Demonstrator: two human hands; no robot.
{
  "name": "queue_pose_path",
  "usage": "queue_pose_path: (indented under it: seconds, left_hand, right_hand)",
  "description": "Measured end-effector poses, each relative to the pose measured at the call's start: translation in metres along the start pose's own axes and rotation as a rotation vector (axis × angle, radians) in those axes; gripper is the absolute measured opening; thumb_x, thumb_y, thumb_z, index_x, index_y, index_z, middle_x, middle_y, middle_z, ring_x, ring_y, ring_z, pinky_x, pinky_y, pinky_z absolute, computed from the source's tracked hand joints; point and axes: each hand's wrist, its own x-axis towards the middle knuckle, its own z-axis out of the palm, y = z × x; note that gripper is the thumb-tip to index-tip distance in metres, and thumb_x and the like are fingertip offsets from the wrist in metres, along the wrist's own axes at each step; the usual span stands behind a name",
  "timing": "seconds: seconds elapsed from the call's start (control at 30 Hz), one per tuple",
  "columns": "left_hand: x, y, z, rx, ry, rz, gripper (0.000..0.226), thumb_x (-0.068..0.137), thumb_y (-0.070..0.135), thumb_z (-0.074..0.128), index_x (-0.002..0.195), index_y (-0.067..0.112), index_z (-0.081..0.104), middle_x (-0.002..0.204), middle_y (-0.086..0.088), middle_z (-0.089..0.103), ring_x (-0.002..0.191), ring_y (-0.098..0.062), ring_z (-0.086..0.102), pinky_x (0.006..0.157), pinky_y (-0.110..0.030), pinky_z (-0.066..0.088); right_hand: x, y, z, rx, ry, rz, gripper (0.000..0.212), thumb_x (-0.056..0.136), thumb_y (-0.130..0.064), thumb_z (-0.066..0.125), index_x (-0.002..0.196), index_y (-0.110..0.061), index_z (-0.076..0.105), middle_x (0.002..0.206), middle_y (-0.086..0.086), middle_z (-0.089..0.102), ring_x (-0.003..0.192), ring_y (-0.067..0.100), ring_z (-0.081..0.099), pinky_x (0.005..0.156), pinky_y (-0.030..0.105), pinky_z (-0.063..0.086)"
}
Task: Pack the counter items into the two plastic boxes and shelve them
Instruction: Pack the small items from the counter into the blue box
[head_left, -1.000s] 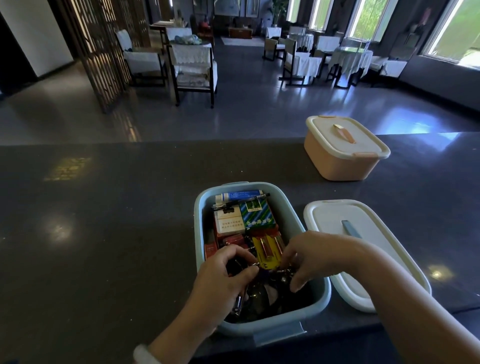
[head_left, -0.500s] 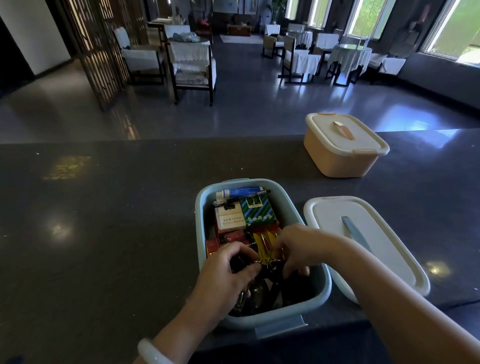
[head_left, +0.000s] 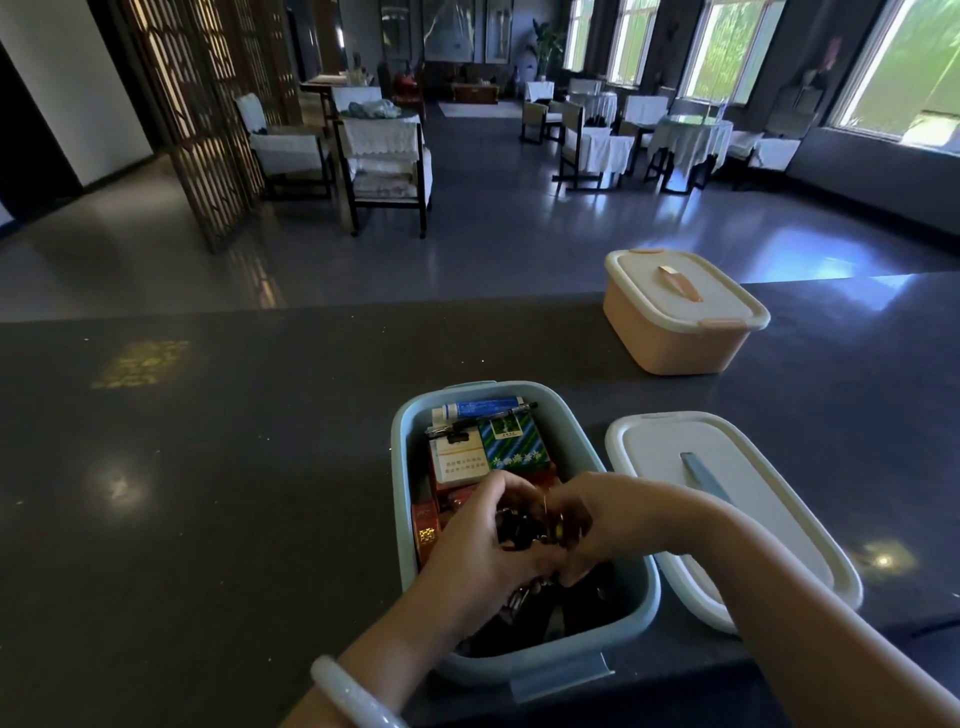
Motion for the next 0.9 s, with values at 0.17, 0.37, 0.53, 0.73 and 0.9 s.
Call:
queue_pose_path:
  seconds: [0.17,0.37,0.53,0.73,0.9]
  left_hand:
    - [0.012,0.004,0.011,0.074,-0.100,0.011,0.049,0.068,0.038,0.084,0.105,0.038,0.052,0.111,0.013,0.058,0.098,-0.006,0.062,0.073,-0.016,0.053]
    - [0.010,-0.003,0.016,0.321,-0.159,0.065,0.058,0.071,0.040,0.082,0.119,0.033,0.048,0.122,0.019,0.038,0.107,0.012,0.043,0.076,0.002,0.040]
    - [0.004,-0.009,0.006,0.426,-0.130,0.083,0.060,0.076,0.035,0.079,0.126,0.035,0.047,0.122,0.025,0.039,0.115,0.005,0.043,0.096,-0.014,0.039]
    - [-0.002,-0.017,0.005,0.716,-0.049,0.124,0.047,0.082,0.037,0.071,0.125,0.036,0.053,0.120,0.026,0.045,0.118,-0.001,0.037,0.106,-0.029,0.027]
    - [-0.006,-0.019,0.006,0.596,-0.011,0.188,0.021,0.085,0.021,0.071,0.105,0.027,0.071,0.103,0.020,0.055,0.101,0.001,0.052,0.092,-0.023,0.044]
  right_hand:
    - [-0.009,0.014,-0.010,-0.097,0.082,0.101,0.018,0.073,-0.020,0.078,0.065,-0.027,0.064,0.060,-0.014,0.057,0.059,-0.002,0.051,0.061,0.015,0.042]
    - [-0.010,0.026,-0.011,-0.283,0.027,0.172,0.012,0.073,-0.025,0.080,0.076,-0.024,0.068,0.070,-0.014,0.061,0.066,0.001,0.055,0.064,0.016,0.044]
    - [-0.010,0.031,-0.008,-0.257,0.081,0.169,0.026,0.073,-0.027,0.080,0.098,-0.031,0.073,0.068,-0.025,0.061,0.065,-0.012,0.057,0.060,0.008,0.042]
    - [0.001,0.027,0.002,-0.238,0.195,0.094,0.025,0.070,-0.035,0.081,0.092,-0.035,0.069,0.079,-0.021,0.057,0.072,-0.004,0.056,0.061,0.012,0.041]
    - [0.003,0.024,0.010,-0.268,0.077,0.063,0.029,0.071,-0.036,0.082,0.096,-0.030,0.070,0.087,-0.017,0.059,0.078,-0.001,0.057,0.067,0.012,0.045]
